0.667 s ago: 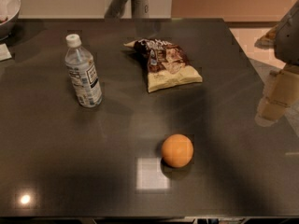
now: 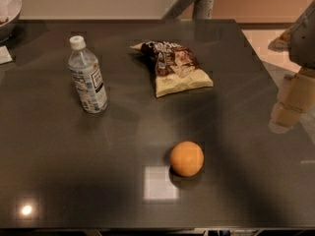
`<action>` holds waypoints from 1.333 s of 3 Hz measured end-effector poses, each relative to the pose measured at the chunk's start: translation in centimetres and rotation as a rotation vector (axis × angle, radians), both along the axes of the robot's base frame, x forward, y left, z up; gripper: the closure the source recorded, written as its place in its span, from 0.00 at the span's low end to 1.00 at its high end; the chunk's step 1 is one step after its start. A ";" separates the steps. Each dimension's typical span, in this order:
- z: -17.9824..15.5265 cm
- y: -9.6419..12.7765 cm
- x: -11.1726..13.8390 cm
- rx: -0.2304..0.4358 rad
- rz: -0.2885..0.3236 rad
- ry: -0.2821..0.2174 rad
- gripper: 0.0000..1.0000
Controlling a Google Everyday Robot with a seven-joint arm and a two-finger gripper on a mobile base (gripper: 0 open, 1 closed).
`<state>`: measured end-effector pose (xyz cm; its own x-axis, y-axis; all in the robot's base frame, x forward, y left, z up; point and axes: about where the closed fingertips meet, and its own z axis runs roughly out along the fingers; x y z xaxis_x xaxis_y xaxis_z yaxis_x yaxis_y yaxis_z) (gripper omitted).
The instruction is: Move blue plastic bottle near orange
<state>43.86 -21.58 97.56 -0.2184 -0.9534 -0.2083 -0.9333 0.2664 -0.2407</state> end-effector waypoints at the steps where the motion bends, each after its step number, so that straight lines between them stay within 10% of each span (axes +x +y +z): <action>1: -0.5 0.9 0.4 0.027 0.037 0.029 0.00; 4: -5.5 8.3 -1.9 0.242 0.312 0.101 0.00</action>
Offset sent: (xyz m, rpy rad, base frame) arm -0.0034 0.0619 -0.0415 0.2011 0.1162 0.2433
